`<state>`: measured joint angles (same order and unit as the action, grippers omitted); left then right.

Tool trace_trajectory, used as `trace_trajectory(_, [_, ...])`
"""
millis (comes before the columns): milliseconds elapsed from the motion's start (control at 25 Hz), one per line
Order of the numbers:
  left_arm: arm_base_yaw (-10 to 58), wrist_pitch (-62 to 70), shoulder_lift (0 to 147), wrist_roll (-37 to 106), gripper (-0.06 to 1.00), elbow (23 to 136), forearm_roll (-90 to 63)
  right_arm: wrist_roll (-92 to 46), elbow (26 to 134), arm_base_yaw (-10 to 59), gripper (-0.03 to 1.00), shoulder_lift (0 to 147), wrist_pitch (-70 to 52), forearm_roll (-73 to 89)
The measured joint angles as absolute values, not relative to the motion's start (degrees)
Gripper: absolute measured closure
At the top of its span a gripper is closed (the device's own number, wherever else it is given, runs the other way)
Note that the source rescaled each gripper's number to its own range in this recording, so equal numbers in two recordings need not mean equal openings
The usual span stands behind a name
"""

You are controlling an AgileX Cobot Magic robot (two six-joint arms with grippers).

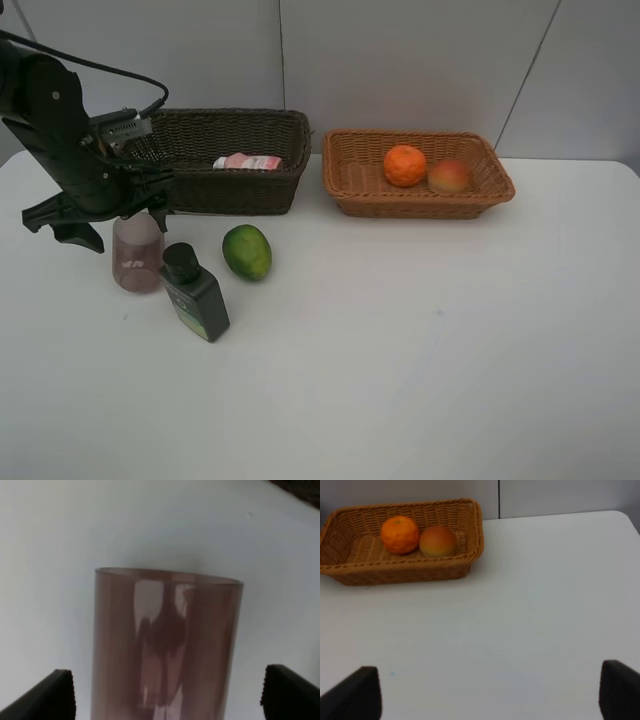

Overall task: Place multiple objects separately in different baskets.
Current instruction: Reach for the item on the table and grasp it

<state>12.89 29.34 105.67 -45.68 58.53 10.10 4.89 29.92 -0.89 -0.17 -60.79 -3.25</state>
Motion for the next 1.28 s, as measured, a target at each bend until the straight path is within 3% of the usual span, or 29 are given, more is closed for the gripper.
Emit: trace_trajectory(1280, [12.96,20.93,113.62,-45.68,0.02,58.63,11.69,4.89,29.92,-0.89,0.09,-0.17,-60.79,-3.25])
